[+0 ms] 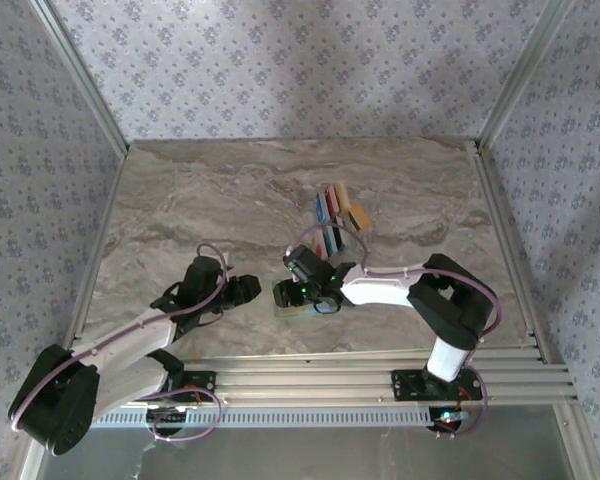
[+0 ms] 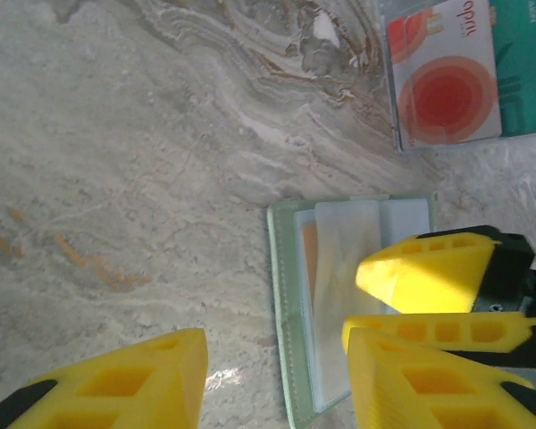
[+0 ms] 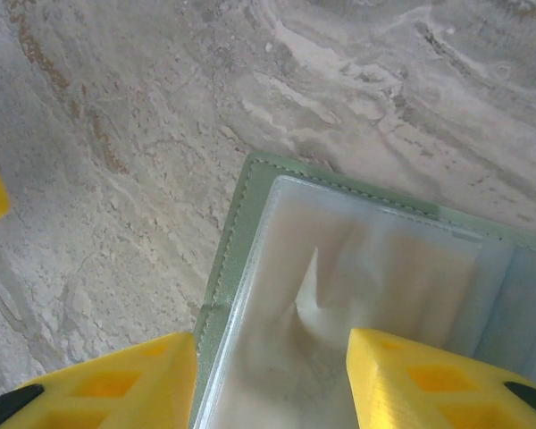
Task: Put the credit cards into the card holder
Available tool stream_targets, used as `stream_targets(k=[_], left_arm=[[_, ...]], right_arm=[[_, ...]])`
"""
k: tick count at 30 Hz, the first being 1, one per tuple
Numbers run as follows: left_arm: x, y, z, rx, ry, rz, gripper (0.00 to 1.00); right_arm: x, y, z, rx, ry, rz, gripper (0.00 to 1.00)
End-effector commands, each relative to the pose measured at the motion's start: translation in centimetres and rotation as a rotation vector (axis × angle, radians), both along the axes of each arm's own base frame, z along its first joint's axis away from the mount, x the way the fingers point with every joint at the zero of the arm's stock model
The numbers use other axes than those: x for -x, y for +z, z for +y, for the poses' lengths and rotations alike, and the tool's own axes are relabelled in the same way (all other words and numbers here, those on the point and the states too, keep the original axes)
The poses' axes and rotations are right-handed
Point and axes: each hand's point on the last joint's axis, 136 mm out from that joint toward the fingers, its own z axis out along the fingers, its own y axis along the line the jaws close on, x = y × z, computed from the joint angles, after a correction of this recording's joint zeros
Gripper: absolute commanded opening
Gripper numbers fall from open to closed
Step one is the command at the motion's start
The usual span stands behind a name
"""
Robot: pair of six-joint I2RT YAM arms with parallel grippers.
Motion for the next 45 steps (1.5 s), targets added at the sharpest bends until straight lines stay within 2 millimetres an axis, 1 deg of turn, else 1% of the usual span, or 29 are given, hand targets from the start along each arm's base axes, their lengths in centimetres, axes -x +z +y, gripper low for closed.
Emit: stream_targets(k=[1,4,7,10,13,15,18,20,21,23,25,26,29,33,35,37,42,45], left_arm=[[-0.7,1.3,-0.3,-0.003,-0.019,-0.038,0.5],[-1.1,2.1,-1.1,0.007,-0.049,-0.061,0.57],[-1.7,2.9,-2.2,0.009,-0.082,-0.085,0.62],[-2.4,3.6,-3.7,0.017,-0.12,-0.106,0.66],[-3.6,3.8,-4.9,-0.003,-0.143,-0.109,0.69],[-4.5,3.9,-6.0,-0.002,-0.165,-0.105,0.69],[-5.6,4.3,-7.7,0.005,-0.195,-0.113,0.7],[-6.3,4.7,-8.7,0.009,-0.208,-0.118,0.7],[-6.6,4.9,-9.1,0.012,-0.212,-0.121,0.7],[-7.2,5.4,-9.7,0.015,-0.22,-0.125,0.71],[-7.8,5.9,-10.2,0.019,-0.222,-0.131,0.71],[-8.0,6.2,-10.4,0.021,-0.223,-0.134,0.72],[-8.6,6.7,-10.6,0.006,-0.221,-0.142,0.72],[-9.4,6.9,-9.5,-0.051,-0.195,-0.181,0.74],[-9.8,6.6,-9.3,-0.06,-0.191,-0.182,0.74],[-10.0,6.3,-9.3,-0.056,-0.194,-0.173,0.74],[-10.4,4.8,-9.2,-0.063,-0.206,-0.137,0.74],[-10.6,4.2,-8.9,-0.056,-0.195,-0.126,0.73]], right_arm=[[-0.5,3.0,-0.3,-0.001,0.025,-0.065,0.52],[-1.3,5.2,-1.2,0.008,0.011,-0.12,0.54],[-2.6,6.6,-3.0,0.017,-0.033,-0.131,0.56],[-4.4,8.0,-5.3,0.014,-0.1,-0.14,0.58],[-7.0,9.6,-8.3,0.013,-0.198,-0.145,0.6],[-9.0,11.0,-10.2,-0.015,-0.265,-0.149,0.62],[-11.3,13.0,-12.2,-0.042,-0.331,-0.167,0.65],[-12.8,14.5,-13.3,-0.06,-0.36,-0.177,0.68],[-13.4,15.1,-13.7,-0.06,-0.369,-0.182,0.71],[-15.0,16.5,-14.5,-0.062,-0.397,-0.189,0.73],[-16.5,17.2,-15.1,-0.068,-0.405,-0.196,0.75],[-17.2,17.3,-15.7,-0.062,-0.42,-0.191,0.75],[-19.3,16.7,-16.5,-0.076,-0.432,-0.16,0.73],[-21.9,15.7,-17.1,-0.08,-0.441,-0.151,0.67],[-22.9,15.5,-16.8,-0.078,-0.424,-0.167,0.65],[-23.7,15.1,-16.6,-0.075,-0.423,-0.156,0.64],[-24.8,12.1,-16.0,-0.062,-0.405,-0.085,0.62],[-25.1,11.7,-15.2,-0.084,-0.388,-0.09,0.61]])
